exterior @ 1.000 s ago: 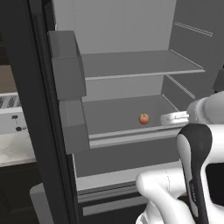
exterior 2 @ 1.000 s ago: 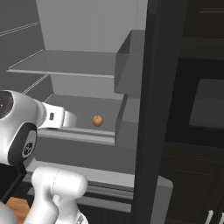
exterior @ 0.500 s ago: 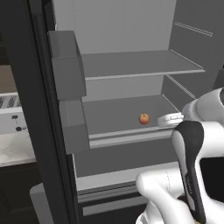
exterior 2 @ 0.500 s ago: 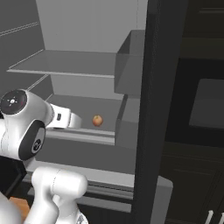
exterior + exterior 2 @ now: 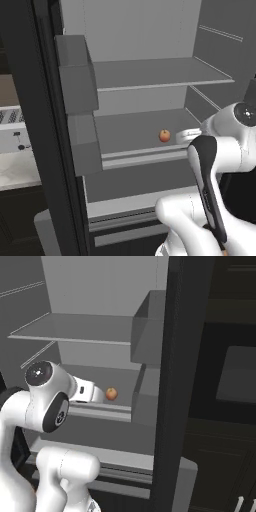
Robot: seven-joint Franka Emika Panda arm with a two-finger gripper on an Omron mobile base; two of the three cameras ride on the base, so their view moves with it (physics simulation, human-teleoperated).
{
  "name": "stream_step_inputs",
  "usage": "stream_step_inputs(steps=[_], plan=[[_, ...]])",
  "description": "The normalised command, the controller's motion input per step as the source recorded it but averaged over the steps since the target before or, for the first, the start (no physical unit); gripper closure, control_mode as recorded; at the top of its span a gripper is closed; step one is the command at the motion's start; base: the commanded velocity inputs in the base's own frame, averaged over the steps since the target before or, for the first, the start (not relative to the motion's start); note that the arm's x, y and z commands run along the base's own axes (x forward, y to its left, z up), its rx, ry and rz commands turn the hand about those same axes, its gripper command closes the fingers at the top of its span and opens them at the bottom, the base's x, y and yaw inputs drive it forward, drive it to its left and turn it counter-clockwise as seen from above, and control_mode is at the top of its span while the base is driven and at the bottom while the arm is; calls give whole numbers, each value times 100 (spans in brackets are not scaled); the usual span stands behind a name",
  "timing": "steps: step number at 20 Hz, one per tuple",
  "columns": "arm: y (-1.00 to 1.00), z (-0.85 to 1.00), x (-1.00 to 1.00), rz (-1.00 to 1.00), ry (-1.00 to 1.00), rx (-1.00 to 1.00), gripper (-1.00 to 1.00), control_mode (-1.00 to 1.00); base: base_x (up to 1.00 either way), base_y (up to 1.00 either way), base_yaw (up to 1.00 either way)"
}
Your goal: Retrieve the tangerine and peach from the fridge and place them into the bowl on the dining table.
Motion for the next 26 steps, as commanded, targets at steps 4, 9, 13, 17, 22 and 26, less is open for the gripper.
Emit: stream_step_inputs(steps=[4,9,13,17,22,26], plan=[[-8,-27,38,-1,0,0,-100,-100,0,0,0],[0,-20,36,0,3,0,-100,-100,0,0,0],[0,-24,34,0,5,0,-100,-100,0,0,0],[0,-23,31,0,4,0,-100,-100,0,0,0],[0,-20,31,0,1,0,-100,-100,0,0,0],[0,-18,29,0,0,0,-100,-100,0,0,0]])
